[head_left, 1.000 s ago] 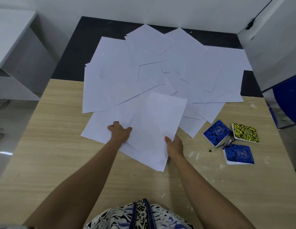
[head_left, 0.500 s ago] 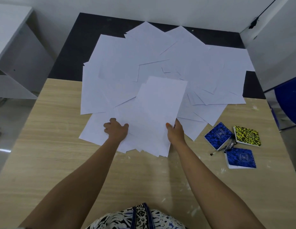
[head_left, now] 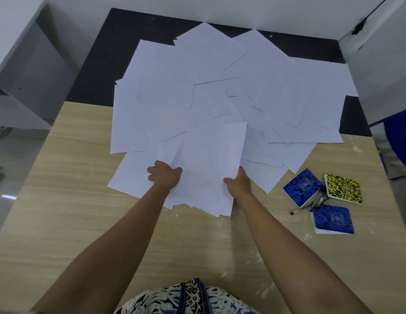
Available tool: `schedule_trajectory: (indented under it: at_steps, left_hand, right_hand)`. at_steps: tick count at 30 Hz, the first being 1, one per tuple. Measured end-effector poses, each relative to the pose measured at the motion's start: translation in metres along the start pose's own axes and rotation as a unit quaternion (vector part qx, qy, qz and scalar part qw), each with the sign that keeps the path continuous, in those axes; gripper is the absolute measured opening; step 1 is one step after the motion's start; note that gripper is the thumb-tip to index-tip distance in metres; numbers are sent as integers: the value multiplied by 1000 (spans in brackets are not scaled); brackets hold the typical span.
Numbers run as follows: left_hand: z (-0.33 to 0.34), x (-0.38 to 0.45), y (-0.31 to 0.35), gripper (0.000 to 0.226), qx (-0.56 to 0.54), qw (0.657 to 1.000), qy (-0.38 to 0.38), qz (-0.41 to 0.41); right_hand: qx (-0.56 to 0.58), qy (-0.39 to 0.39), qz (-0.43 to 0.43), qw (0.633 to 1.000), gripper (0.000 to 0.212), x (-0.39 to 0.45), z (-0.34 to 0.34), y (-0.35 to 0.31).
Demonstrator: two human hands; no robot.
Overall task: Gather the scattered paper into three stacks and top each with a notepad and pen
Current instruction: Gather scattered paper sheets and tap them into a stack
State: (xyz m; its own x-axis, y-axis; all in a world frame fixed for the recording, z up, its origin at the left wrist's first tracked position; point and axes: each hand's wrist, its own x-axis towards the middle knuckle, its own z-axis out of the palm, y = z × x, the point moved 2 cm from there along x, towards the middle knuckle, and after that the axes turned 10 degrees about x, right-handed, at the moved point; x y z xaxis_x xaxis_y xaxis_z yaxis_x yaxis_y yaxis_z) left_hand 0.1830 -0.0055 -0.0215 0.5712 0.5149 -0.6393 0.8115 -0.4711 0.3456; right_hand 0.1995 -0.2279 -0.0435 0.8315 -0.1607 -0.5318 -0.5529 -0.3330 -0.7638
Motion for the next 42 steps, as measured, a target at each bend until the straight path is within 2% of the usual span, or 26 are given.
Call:
schedule_trajectory:
  at_steps: [3,6,8,10,13,16,18,21,25,28,31,33,37,42]
  left_hand:
    - [-3,4,-4,73,-43,999,-7,-2]
    - [-7,9,-15,71,-105,993,-43,11]
    - [-8,9,-24,53,-105,992,-60,38]
    - [-6,2,-28,28,-103,990,-69,66]
    - [-2,-6,-32,11,-64,991,-44,111]
    - [3,-11,-32,22,-31,988,-29,150]
    - [7,-12,-35,41,63,984,3,166]
    - [13,-18,-41,60,195,964,24,181]
    - [18,-22,-48,65,284,935,44,208]
    - [12,-21,-52,62,271,934,77,220]
    - [10,-20,-56,68,197,955,65,212]
    - [11,-21,-61,75,201,959,54,194]
    - [21,-26,-74,78,300,928,65,212]
    - [25,-37,-89,63,295,914,118,253]
  right_hand:
    - [74,-19,19,997,34,-1,-2,-1]
    - [95,-52,36,993,24,-3,-3,-1]
    - [100,-68,51,991,26,-8,-2,-2]
    - [92,-68,29,993,35,-12,-2,-2]
    - [83,-66,-2,994,41,-16,-5,2]
    - [89,-79,11,993,44,-19,-9,9]
    - [83,-90,23,992,39,-19,-9,13]
    - [63,-81,35,994,20,-25,-5,19]
    - [22,-44,17,999,21,-35,-3,22]
    - [-12,-49,-9,999,22,-41,-2,22]
    - [-11,-40,-5,999,31,-44,-4,25]
    - [-16,-46,-3,999,36,-45,-5,27]
    - [23,-42,22,999,34,-48,-10,34]
    - [124,2,52,991,32,-58,-14,47]
